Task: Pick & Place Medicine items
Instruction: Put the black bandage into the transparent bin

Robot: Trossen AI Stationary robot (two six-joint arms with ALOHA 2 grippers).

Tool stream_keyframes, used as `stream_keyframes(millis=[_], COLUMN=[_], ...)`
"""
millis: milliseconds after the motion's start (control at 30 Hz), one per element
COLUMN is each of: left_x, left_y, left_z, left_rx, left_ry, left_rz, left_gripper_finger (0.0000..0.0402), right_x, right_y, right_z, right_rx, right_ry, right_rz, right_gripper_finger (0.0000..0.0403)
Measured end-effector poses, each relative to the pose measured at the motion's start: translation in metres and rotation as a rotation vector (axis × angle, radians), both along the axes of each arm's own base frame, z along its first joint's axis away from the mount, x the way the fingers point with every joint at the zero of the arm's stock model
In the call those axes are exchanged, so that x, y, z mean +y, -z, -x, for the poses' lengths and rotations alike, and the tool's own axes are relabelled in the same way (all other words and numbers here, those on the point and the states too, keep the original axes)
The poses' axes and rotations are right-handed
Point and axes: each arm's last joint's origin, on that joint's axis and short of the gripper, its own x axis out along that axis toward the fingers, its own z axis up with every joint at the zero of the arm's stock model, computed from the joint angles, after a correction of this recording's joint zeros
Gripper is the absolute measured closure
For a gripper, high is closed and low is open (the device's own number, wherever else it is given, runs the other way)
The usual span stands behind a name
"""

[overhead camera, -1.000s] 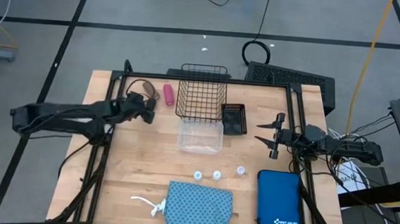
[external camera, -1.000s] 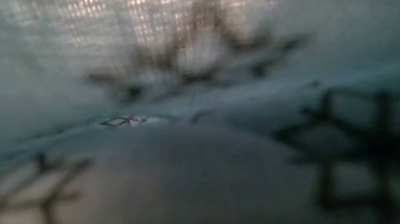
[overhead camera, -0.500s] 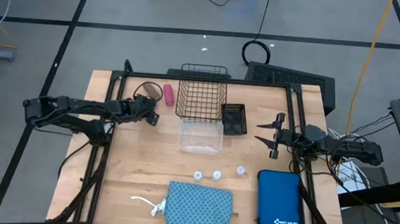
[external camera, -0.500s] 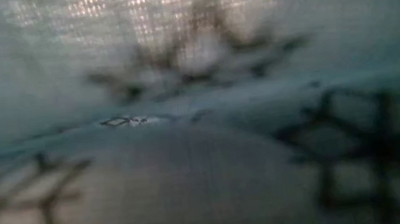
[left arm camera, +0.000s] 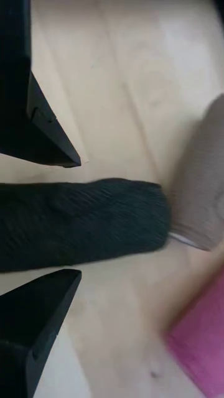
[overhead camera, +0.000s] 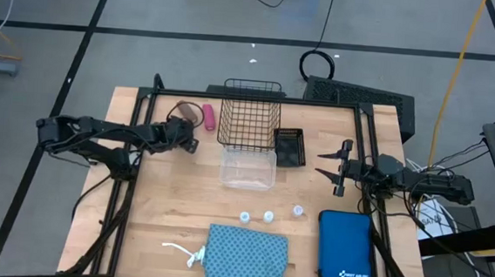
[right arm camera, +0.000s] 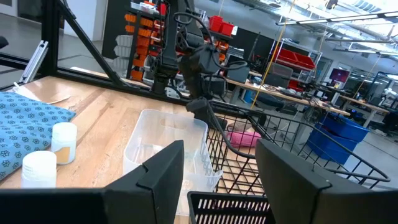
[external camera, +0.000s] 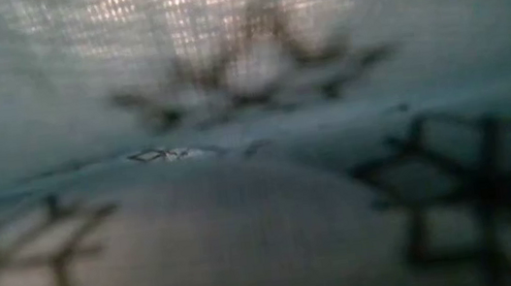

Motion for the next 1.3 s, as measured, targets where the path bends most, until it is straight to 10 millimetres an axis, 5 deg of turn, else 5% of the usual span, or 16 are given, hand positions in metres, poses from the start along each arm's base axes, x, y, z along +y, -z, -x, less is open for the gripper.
stream_keyframes(millis=[1300], left_x=[0.004], left_y=[0.016], left_z=[-0.009], left_rx=[0.029], left_ry=[0.025], left_rz=[-0.002], left_gripper_finger=[0.0184], right_x=[0.000], right_y=[0.000], right_z=[0.000], right_rx=[0.000], right_ry=[0.000], right_rz=[0.000], right_gripper_finger=[0.0213])
